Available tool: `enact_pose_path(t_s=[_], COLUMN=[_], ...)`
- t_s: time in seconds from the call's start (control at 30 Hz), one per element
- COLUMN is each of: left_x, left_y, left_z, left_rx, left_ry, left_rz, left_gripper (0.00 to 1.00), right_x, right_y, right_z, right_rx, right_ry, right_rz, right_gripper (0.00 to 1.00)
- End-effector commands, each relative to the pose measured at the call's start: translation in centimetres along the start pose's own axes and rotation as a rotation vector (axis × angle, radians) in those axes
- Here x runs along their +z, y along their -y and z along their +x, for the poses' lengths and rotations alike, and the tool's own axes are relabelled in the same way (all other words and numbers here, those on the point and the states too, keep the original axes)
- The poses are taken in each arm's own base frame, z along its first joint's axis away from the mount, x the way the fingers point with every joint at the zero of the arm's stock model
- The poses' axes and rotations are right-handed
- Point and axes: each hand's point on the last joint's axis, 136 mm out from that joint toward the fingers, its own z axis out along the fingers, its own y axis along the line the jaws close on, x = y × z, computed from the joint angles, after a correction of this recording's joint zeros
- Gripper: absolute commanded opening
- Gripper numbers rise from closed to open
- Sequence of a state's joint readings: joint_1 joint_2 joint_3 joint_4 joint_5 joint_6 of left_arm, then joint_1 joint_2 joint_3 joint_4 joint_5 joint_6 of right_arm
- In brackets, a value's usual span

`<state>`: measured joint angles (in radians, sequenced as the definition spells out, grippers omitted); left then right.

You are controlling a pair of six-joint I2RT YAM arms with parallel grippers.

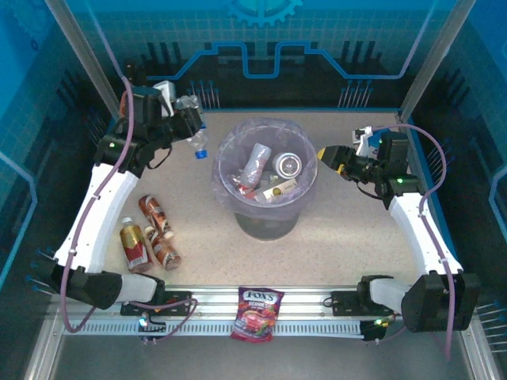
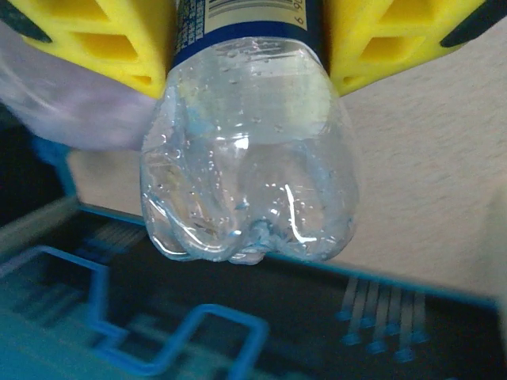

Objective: Put the plastic bottles in the bin

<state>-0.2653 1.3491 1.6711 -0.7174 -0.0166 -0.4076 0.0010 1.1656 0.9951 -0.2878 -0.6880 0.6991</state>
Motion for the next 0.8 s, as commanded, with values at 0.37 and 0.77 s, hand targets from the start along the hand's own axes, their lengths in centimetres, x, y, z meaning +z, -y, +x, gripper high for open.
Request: enact_pose_path(t_s=[0.37, 0.77], left_x=[4.1, 8.5], left_y=[13.1, 13.5], left_z=[11.9, 20.0], left_rx=[0.422, 0.590], left_ry=[-0.453, -0.713], left_rz=[0.241, 0.255], left_gripper=[0.37, 0.32], right_x=[-0.6, -0.6], right_y=[-0.9, -0.9], right_z=[0.2, 0.2], right_rx=[-0.028, -0.027], right_ry=[0.004, 0.005], right_rz=[-0.016, -0.029], right_gripper=[0.59, 0.59])
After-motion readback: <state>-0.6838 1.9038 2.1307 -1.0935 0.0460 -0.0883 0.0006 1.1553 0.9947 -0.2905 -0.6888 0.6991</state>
